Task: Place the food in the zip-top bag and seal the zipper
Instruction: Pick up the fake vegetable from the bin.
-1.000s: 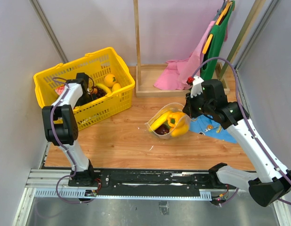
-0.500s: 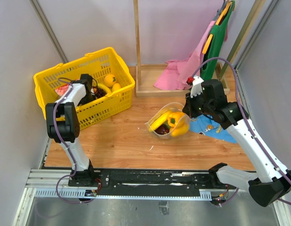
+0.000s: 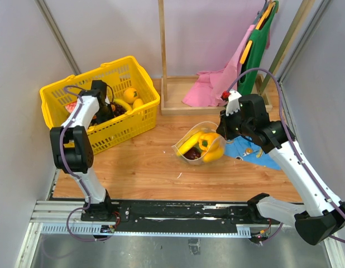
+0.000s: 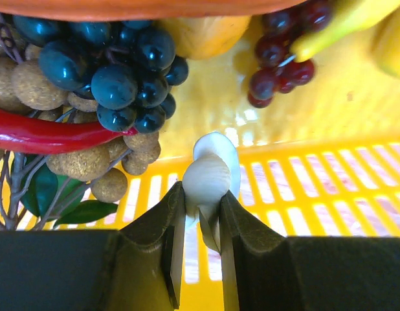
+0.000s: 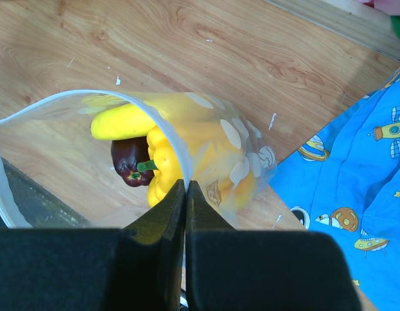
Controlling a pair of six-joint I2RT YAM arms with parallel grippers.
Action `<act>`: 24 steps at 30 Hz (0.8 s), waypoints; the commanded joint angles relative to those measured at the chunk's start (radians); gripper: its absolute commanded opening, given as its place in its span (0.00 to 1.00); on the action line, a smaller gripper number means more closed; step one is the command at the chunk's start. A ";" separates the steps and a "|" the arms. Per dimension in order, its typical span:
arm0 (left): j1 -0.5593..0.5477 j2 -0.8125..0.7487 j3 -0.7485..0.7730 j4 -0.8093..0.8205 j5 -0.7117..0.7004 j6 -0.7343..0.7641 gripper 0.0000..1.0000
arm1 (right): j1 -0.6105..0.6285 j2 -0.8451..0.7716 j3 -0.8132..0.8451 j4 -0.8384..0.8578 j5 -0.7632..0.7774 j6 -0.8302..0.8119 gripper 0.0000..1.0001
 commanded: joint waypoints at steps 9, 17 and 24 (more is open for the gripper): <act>-0.009 -0.114 0.111 0.095 0.126 -0.115 0.20 | 0.014 -0.005 0.007 0.020 0.004 0.015 0.01; -0.009 -0.187 0.085 0.177 0.123 -0.125 0.24 | 0.014 0.009 0.013 0.020 0.013 0.019 0.01; -0.010 -0.226 0.066 0.258 0.173 -0.167 0.25 | 0.015 0.018 0.013 0.019 0.026 0.028 0.01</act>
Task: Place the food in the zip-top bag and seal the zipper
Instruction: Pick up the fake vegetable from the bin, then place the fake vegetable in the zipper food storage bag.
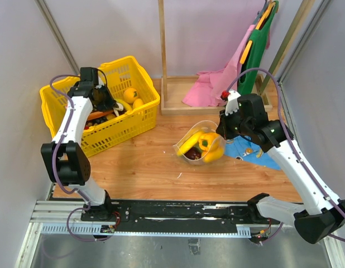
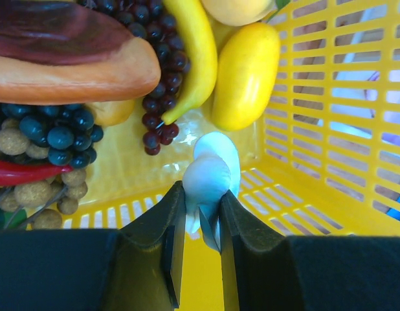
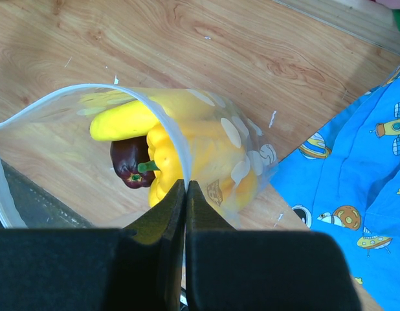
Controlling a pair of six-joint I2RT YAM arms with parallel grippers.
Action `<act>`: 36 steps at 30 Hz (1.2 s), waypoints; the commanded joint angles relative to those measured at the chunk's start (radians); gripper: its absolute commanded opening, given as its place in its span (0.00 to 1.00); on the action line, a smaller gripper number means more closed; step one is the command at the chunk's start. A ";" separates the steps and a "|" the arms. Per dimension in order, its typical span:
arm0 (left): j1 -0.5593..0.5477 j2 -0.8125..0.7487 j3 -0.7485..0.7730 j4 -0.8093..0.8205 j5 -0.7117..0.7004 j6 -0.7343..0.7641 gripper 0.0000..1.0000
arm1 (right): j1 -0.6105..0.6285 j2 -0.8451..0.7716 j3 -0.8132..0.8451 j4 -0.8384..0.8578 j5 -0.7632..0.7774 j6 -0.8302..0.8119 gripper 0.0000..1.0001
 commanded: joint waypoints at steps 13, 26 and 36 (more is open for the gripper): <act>-0.096 -0.244 0.011 0.198 0.231 -0.011 0.29 | 0.014 0.023 0.029 0.018 0.062 0.032 0.01; -0.465 -0.371 -0.069 0.381 0.174 0.055 0.29 | 0.014 0.040 0.040 0.032 0.059 0.066 0.01; -0.776 -0.356 -0.126 0.474 0.105 0.173 0.30 | 0.014 0.043 0.040 0.035 0.063 0.077 0.01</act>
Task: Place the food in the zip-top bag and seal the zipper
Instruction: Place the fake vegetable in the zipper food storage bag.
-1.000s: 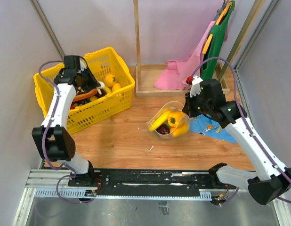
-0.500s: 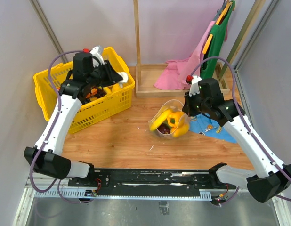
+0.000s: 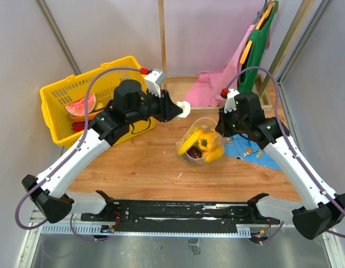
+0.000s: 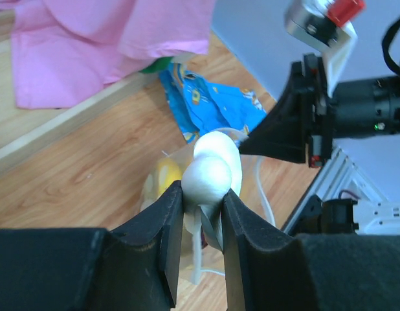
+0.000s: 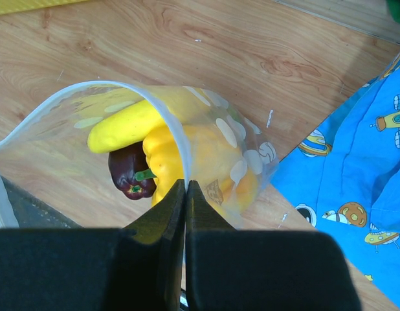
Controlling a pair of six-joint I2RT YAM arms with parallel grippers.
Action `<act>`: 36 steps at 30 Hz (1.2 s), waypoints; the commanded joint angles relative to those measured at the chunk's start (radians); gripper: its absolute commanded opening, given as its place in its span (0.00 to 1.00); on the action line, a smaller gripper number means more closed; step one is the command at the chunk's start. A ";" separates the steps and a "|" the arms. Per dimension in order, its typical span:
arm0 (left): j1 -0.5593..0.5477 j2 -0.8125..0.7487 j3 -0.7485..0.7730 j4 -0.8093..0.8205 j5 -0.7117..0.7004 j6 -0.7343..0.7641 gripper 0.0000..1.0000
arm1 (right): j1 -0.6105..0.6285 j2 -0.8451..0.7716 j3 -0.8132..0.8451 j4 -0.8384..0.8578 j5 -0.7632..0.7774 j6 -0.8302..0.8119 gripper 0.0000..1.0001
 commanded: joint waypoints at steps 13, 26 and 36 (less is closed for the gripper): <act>-0.282 0.198 0.046 -0.027 -0.114 0.150 0.33 | 0.014 0.001 0.028 0.013 0.027 0.013 0.01; -0.330 0.314 0.090 -0.264 -0.298 0.146 0.51 | 0.014 0.000 0.021 0.014 0.030 0.010 0.01; -0.354 0.285 0.083 -0.268 -0.284 0.151 0.73 | 0.014 0.001 0.026 0.013 0.031 0.013 0.01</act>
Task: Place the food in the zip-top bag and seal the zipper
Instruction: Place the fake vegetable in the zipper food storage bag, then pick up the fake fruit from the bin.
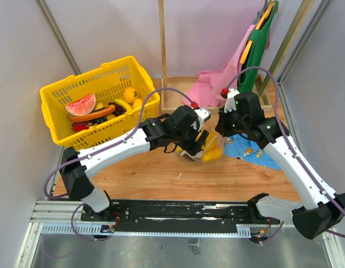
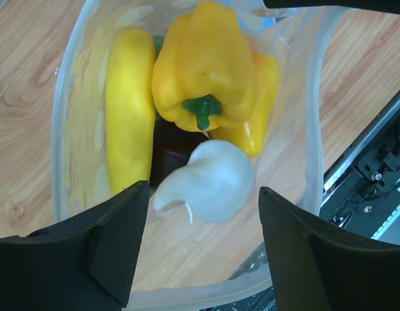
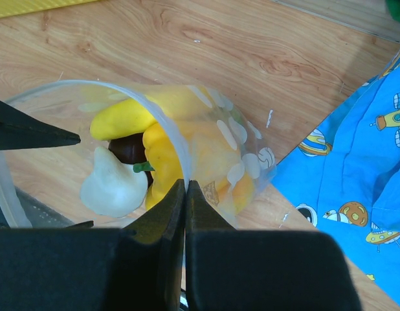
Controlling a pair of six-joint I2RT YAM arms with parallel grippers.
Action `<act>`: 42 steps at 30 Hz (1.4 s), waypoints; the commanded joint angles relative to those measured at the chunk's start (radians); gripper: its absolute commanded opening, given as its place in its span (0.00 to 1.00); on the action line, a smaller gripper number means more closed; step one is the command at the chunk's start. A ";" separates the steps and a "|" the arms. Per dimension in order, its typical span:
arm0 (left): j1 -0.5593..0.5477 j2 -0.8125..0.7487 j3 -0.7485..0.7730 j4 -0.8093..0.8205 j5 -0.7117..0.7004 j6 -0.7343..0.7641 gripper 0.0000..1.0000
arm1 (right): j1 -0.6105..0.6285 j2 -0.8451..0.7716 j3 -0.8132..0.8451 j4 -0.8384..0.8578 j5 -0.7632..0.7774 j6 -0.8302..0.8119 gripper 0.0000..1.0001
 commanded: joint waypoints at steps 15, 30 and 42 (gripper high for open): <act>-0.009 -0.100 0.118 -0.016 -0.139 -0.026 0.82 | 0.014 0.001 0.029 0.010 0.018 0.004 0.01; 0.162 -0.165 0.246 -0.203 -0.371 -0.071 0.92 | 0.014 -0.006 0.016 0.018 0.013 0.001 0.01; 0.475 -0.196 0.248 -0.305 -0.371 -0.087 0.94 | 0.014 -0.009 0.002 0.027 0.003 -0.005 0.01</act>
